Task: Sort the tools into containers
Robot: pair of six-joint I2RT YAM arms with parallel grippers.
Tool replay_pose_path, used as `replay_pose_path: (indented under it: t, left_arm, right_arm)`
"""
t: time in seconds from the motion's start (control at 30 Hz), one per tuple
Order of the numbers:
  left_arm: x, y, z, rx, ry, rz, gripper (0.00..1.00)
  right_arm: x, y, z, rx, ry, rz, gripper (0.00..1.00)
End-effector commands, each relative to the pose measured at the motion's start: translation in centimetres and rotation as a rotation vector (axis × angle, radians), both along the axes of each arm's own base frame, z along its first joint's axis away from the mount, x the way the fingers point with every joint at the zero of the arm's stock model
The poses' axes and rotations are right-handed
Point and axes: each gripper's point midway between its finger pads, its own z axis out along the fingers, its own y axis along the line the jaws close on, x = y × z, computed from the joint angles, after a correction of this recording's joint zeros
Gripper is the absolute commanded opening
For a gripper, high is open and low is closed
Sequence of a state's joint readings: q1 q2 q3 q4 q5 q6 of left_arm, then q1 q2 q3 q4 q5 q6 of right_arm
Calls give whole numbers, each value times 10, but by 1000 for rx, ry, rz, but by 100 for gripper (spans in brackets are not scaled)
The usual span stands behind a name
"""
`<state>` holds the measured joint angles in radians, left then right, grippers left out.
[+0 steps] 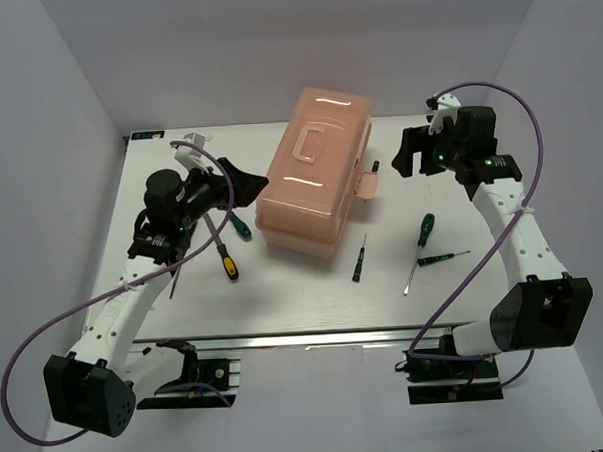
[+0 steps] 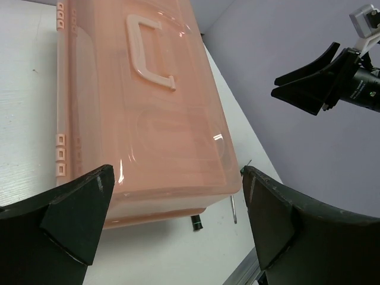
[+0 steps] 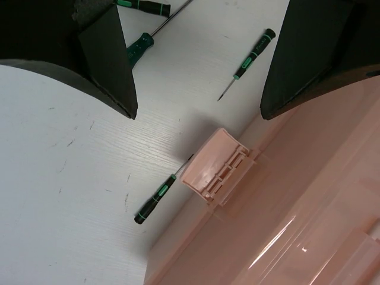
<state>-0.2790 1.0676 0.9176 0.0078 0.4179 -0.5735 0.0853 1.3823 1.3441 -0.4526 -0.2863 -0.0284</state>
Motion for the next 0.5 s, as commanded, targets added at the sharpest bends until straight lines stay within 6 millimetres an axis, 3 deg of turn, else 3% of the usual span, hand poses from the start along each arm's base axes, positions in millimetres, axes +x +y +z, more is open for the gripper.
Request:
replay_pose_path:
  t: [0.0, 0.13, 0.17, 0.27, 0.3, 0.33, 0.37, 0.4, 0.43, 0.47]
  left_arm:
    - [-6, 1, 3, 2, -19, 0, 98]
    - [-4, 2, 3, 6, -20, 9, 98]
    - [-3, 2, 4, 6, -21, 13, 98]
    - [0, 3, 1, 13, 2, 21, 93]
    - [1, 3, 0, 14, 5, 22, 90]
    - [3, 2, -2, 14, 9, 24, 79]
    - [5, 2, 0, 10, 3, 27, 72]
    - [7, 2, 0, 10, 3, 29, 62]
    - [10, 1, 4, 3, -18, 31, 51]
    - [16, 0, 0, 6, -13, 35, 31]
  right_arm:
    - [1, 0, 27, 13, -90, 2, 89]
    - [-11, 18, 31, -37, -161, 212, 89]
    - [-21, 31, 34, -17, -181, 324, 89]
    - [-32, 48, 42, 64, -198, 414, 87]
    - [-32, 54, 49, 126, -191, 405, 80]
    - [-32, 58, 51, 162, -179, 395, 72]
    - [-32, 66, 55, 191, -172, 389, 48]
    - [-27, 72, 58, 213, -172, 371, 35]
    - [-22, 76, 68, 255, -155, 308, 23]
    - [-19, 82, 72, 273, -150, 287, 17]
